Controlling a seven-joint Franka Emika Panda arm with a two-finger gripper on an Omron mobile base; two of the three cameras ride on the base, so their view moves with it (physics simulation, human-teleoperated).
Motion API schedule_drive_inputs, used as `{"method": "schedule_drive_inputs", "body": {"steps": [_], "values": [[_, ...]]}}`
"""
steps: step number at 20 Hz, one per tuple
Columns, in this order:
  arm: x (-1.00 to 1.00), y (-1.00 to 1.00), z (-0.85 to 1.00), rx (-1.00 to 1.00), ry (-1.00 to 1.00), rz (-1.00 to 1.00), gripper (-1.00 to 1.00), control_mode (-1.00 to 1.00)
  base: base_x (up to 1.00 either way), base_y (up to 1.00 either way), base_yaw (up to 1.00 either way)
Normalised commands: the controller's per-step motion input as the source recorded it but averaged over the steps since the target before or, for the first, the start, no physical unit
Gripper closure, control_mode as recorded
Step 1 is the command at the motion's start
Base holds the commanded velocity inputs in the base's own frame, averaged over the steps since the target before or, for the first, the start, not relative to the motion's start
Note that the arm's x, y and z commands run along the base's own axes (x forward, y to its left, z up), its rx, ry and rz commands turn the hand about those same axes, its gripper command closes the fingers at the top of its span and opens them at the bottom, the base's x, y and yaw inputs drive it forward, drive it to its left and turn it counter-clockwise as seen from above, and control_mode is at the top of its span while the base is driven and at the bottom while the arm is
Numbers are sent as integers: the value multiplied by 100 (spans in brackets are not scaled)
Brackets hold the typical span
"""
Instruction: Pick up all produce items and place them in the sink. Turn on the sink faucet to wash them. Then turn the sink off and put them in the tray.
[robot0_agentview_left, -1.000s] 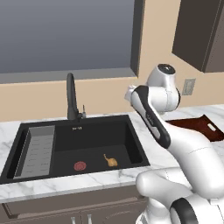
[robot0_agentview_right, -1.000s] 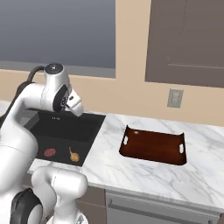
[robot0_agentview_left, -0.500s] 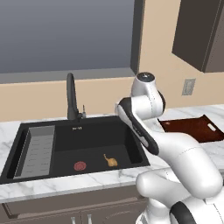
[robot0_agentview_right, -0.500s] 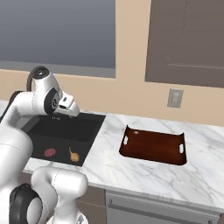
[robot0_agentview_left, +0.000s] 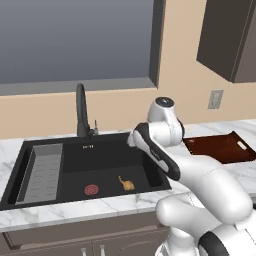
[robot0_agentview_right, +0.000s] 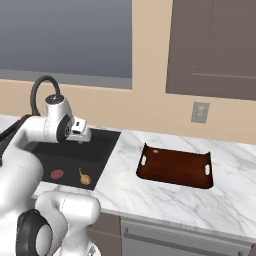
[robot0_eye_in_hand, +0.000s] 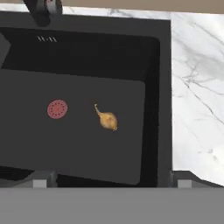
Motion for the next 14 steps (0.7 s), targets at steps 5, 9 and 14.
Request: {"method": "schedule_drive_inputs", "body": {"steps": [5, 9, 14], "values": [[17, 31, -50, -6, 6, 15, -100, -100, 0, 0, 0], [27, 26, -49, -8, 9, 11, -100, -100, 0, 0, 0], [31, 15, -49, -12, 6, 2, -100, -100, 0, 0, 0]]}}
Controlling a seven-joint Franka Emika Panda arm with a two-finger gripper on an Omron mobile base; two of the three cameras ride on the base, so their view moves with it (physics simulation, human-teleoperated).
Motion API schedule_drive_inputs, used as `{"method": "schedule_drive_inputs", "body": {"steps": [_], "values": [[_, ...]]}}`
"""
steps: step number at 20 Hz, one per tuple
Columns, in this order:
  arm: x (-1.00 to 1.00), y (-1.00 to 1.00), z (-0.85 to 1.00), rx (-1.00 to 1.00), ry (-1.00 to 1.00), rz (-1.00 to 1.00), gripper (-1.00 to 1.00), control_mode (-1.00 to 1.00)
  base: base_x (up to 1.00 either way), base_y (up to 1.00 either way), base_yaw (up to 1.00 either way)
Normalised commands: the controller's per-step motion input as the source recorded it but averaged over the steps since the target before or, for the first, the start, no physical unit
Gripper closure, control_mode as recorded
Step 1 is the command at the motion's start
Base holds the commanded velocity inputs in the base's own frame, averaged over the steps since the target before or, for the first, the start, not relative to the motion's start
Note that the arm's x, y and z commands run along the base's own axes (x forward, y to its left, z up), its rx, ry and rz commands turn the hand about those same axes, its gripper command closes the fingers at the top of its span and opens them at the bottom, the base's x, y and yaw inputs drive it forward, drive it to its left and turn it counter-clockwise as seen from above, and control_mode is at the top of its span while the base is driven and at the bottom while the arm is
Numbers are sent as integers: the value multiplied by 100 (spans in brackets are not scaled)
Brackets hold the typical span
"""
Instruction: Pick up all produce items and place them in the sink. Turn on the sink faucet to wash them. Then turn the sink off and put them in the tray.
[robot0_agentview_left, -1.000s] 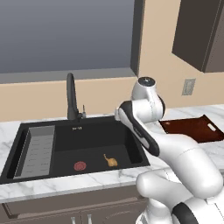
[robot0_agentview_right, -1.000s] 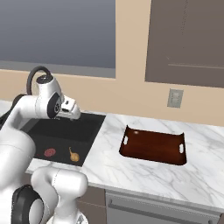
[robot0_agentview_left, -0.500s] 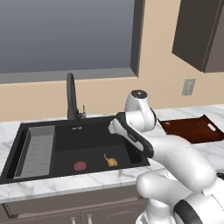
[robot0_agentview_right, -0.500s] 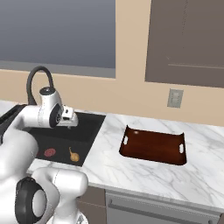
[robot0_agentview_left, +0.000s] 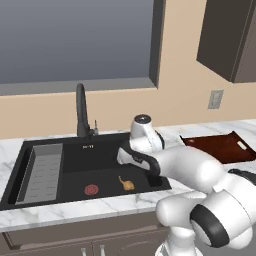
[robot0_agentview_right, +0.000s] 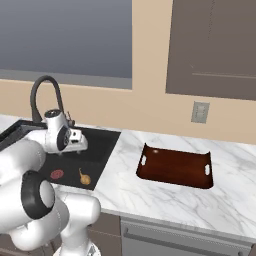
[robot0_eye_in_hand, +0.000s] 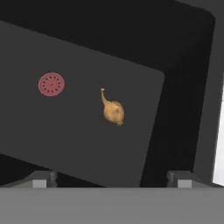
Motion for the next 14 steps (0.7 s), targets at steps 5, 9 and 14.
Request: {"method": "schedule_drive_inputs", "body": {"steps": [5, 9, 14], "values": [[27, 2, -42, -9, 3, 0, -100, -100, 0, 0, 0], [23, 0, -30, 0, 8, 0, -100, -100, 0, 0, 0], [20, 0, -35, 0, 8, 1, -100, -100, 0, 0, 0]]}}
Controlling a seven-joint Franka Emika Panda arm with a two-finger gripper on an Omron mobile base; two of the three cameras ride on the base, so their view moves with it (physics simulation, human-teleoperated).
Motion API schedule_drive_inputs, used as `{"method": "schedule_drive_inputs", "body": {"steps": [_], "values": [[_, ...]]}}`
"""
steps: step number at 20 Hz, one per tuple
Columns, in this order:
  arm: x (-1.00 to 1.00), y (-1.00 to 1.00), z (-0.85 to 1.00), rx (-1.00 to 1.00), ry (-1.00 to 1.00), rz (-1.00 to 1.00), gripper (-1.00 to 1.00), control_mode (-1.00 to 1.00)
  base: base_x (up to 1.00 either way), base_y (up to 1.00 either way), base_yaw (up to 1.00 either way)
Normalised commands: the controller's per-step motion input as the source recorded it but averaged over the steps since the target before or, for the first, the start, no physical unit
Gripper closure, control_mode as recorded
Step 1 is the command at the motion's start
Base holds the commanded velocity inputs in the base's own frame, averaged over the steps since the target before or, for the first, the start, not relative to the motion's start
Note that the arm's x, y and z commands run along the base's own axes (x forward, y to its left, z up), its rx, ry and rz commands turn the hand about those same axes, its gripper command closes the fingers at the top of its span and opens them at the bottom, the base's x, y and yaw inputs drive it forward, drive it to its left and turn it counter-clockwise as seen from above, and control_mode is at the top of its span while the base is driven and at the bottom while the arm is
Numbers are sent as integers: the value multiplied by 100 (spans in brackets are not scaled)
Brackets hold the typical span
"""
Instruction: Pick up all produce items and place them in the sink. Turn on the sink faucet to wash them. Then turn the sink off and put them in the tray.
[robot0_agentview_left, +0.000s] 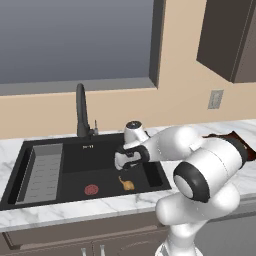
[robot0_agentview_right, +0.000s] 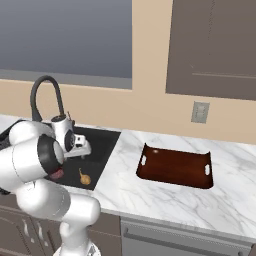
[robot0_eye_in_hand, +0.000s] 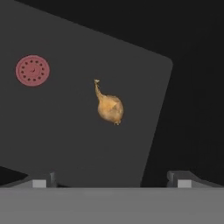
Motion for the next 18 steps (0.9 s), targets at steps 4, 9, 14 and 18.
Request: {"method": "schedule_drive_inputs", "body": {"steps": [4, 9, 14, 18], "values": [[17, 0, -40, 0, 5, 0, -100, -100, 0, 0, 0], [12, 0, -43, -2, 0, 0, -100, -100, 0, 0, 0], [8, 0, -42, -1, 0, 0, -100, -100, 0, 0, 0], [12, 0, -37, 0, 0, 0, -100, -100, 0, 0, 0]]}}
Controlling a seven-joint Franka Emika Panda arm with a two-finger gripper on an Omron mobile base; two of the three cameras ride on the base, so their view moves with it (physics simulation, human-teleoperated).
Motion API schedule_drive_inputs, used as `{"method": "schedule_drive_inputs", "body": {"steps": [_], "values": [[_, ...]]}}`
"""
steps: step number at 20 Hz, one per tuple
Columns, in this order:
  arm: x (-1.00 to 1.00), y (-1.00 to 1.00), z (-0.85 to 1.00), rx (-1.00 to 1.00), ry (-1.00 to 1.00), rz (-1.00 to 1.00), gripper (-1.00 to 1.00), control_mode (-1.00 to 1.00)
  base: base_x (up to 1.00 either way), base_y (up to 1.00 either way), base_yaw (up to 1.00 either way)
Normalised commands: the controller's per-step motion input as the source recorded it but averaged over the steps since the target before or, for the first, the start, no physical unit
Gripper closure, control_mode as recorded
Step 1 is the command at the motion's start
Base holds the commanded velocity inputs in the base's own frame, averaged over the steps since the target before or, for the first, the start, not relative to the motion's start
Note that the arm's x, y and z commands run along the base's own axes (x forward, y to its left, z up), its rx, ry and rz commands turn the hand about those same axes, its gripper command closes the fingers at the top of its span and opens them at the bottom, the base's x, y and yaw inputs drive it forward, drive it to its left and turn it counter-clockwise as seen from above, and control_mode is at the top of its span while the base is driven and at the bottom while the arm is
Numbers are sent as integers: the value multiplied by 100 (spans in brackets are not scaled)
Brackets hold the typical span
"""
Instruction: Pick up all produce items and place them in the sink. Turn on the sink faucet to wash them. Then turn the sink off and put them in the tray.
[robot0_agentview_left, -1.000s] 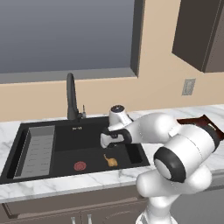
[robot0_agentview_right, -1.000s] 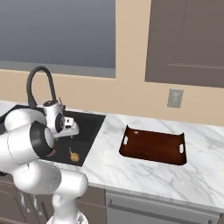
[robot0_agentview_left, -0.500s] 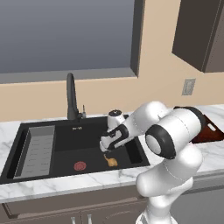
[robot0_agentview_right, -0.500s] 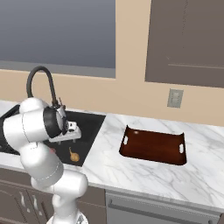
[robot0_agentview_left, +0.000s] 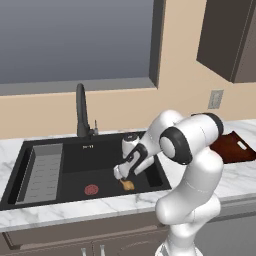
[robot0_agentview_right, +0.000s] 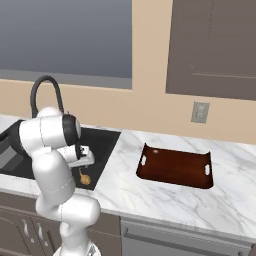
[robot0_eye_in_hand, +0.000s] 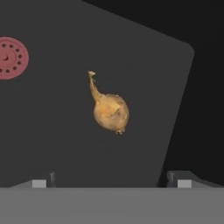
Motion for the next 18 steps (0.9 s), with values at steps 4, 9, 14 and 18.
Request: {"method": "schedule_drive_inputs", "body": {"steps": [4, 9, 14, 18], "values": [[13, 0, -36, 0, 0, 0, -100, -100, 0, 0, 0], [12, 1, -31, 0, 0, 0, -100, -100, 0, 0, 0], [13, 7, -25, 0, 0, 0, -100, -100, 0, 0, 0], [11, 10, -22, 0, 0, 0, -100, -100, 0, 0, 0]]}}
